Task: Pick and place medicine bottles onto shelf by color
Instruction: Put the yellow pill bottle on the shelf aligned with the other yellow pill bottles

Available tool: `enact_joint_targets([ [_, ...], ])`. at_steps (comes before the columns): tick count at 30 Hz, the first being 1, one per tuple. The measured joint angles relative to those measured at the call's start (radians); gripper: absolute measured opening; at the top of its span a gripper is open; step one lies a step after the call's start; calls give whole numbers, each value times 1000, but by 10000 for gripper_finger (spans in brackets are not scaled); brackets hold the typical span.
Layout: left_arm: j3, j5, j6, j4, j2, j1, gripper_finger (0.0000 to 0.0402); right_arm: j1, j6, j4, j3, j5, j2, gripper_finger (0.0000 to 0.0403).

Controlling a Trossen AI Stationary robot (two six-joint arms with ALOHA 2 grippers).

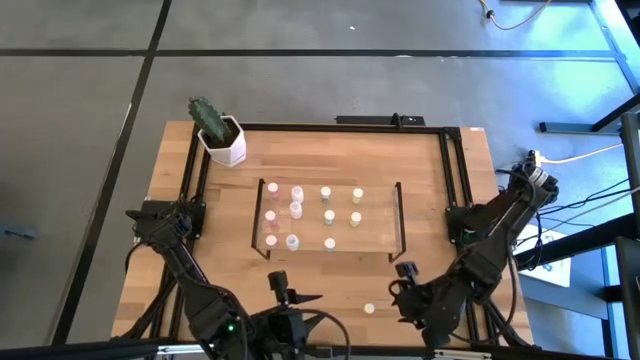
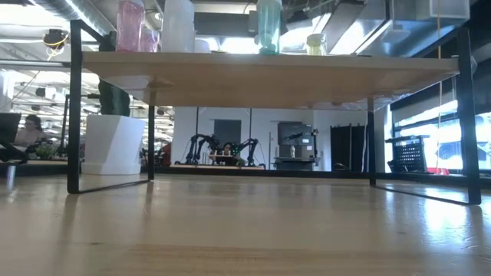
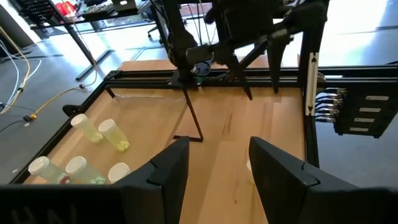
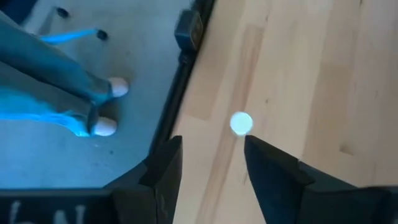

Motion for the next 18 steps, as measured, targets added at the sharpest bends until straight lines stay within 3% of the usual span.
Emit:
enact_joint_targets([
  [11,0,2,-1,-9,0,6,160,-12,-172,48,-7,28,101,174],
  [18,0,1,-4,-10,0,6,160,-45,-182,56,-8,12,166,174],
])
